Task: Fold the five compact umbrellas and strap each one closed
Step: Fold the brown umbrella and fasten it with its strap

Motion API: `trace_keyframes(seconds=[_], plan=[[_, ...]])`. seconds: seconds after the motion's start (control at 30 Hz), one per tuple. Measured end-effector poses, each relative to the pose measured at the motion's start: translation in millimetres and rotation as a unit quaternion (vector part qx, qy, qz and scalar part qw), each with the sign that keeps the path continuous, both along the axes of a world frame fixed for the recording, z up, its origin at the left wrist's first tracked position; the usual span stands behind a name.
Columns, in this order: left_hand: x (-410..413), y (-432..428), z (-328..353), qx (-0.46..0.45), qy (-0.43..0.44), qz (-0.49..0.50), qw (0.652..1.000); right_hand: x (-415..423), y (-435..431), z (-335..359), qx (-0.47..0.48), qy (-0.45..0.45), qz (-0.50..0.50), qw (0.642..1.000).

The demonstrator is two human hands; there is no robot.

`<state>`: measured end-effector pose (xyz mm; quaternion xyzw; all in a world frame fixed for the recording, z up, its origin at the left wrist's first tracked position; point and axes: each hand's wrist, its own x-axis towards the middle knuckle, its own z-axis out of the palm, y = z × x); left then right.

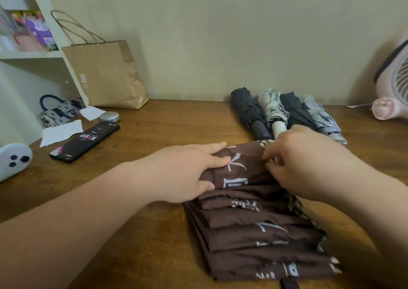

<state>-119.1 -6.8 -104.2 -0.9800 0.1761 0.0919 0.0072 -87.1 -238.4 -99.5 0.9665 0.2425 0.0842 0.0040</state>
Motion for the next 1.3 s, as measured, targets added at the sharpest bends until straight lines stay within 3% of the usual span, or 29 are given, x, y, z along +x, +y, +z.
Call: trace_keyframes(seconds=[0.1, 0.2, 0.27, 0.4, 0.57, 0.8, 0.87, 0.97, 1.1, 1.2, 1.3], plan=[[-9.4, -1.3, -18.9, -0.01, -0.034, -0.016, 0.999, 14.0, 25.4, 12.5, 0.054, -0.091, 0.093, 0.99], [-14.6, -0.7, -27.2, -0.111, -0.081, -0.006, 0.991, 33.3, 55.7, 0.6, 0.044, 0.026, 0.183, 0.982], [-12.7, -2.9, -25.5, -0.133, -0.082, 0.025, 0.987, 41.0, 58.5, -17.0, 0.023, 0.097, 0.171, 0.98], [-3.4, -20.1, -13.9, -0.081, -0.041, 0.105, 0.99, 41.2, 42.9, -31.4, 0.023, 0.031, 0.168, 0.985], [2.8, -44.0, 4.7, 0.059, -0.037, 0.071, 0.995, 38.5, 21.4, -25.8, -0.029, 0.053, 0.176, 0.983], [-2.9, -38.8, -3.3, 0.058, -0.047, 0.067, 0.995, 55.3, 2.6, -27.7, -0.069, 0.086, 0.168, 0.98], [-8.1, -39.4, -15.7, 0.088, -0.014, 0.072, 0.993, 54.8, 10.6, -27.6, -0.107, 0.075, 0.155, 0.979], [-16.0, -41.5, -32.7, 0.12, -0.033, 0.056, 0.991, 49.4, 12.3, -27.2, -0.117, 0.085, 0.149, 0.978], [-28.4, -31.8, -41.6, 0.064, -0.074, -0.021, 0.995, 40.7, -3.3, -14.8, 0.007, 0.192, 0.179, 0.965], [-36.1, -26.1, -36.2, -0.032, -0.021, -0.044, 0.998, 41.3, -8.6, -18.0, 0.159, 0.22, 0.165, 0.948], [-24.7, -28.0, -27.5, -0.219, -0.029, 0.042, 0.974, 46.0, -6.0, -27.8, 0.092, 0.15, 0.169, 0.97]])
